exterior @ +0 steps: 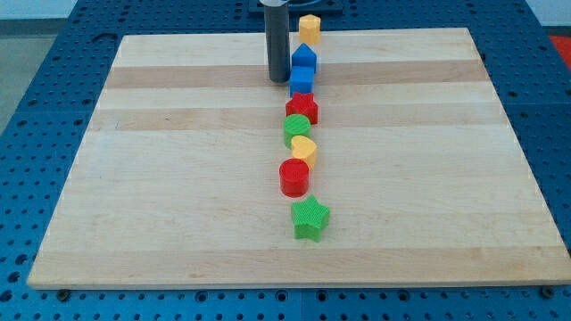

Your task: Push the green star closer to the red circle

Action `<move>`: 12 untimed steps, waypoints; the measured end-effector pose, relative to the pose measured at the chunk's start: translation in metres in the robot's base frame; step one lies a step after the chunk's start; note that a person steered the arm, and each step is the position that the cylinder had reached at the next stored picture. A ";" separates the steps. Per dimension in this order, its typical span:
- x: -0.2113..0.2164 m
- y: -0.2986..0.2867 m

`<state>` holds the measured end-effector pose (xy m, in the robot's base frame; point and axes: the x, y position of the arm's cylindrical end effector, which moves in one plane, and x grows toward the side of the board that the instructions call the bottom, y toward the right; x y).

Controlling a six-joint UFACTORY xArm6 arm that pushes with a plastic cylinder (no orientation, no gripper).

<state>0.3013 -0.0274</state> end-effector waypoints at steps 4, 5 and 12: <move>-0.028 -0.090; 0.036 -0.127; 0.313 0.029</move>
<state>0.6148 0.0013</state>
